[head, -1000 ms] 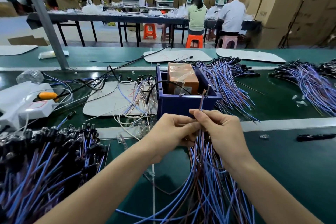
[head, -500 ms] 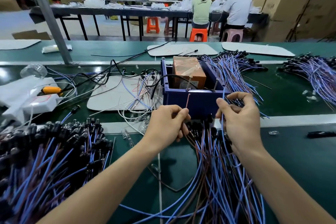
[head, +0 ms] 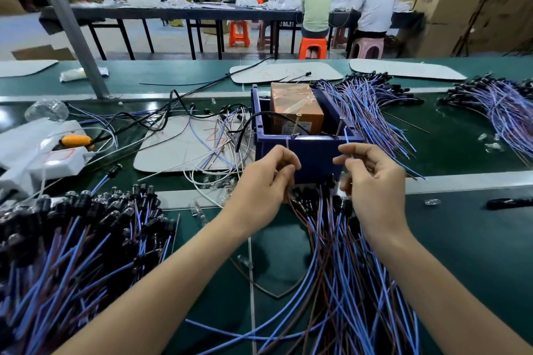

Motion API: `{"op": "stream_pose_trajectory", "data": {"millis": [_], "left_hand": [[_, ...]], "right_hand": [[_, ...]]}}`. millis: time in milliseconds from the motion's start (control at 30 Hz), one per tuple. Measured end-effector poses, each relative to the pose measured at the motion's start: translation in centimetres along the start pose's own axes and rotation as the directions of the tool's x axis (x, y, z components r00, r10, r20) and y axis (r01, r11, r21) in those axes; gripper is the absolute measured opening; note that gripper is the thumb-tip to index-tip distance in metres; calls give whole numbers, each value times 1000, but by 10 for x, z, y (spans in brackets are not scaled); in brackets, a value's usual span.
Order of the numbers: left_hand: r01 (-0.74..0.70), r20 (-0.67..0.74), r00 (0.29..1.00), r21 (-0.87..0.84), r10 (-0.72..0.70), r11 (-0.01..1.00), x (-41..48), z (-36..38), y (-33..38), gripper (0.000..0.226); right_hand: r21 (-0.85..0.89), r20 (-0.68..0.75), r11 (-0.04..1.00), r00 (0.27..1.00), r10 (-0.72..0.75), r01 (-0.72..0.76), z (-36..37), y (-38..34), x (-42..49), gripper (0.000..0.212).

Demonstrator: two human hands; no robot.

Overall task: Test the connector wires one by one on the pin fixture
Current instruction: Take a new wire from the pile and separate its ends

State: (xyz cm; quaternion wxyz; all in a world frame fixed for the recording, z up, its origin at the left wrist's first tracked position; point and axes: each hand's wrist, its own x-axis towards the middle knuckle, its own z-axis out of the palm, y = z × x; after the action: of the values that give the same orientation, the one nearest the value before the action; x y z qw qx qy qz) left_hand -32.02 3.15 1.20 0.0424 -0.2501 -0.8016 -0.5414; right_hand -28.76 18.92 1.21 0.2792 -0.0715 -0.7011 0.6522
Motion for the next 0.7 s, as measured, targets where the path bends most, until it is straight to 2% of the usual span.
{"op": "stream_pose_trajectory", "data": {"millis": [133,367,700], "left_hand": [[-92,62,994,52,88,994,-3,4,2,20],[-10,85,996,63,5,998,1,2,-10,19],[-27,129,991,90,16,996,7,-6,-18,29]], "right_hand": [[-30,9,999,1000,-26,26,1,1,-3,27],[-45,20,999,1000,-24,25,2,4,-3,28],[-10,40,1000,999,15,-15,7,9,-7,31]]}}
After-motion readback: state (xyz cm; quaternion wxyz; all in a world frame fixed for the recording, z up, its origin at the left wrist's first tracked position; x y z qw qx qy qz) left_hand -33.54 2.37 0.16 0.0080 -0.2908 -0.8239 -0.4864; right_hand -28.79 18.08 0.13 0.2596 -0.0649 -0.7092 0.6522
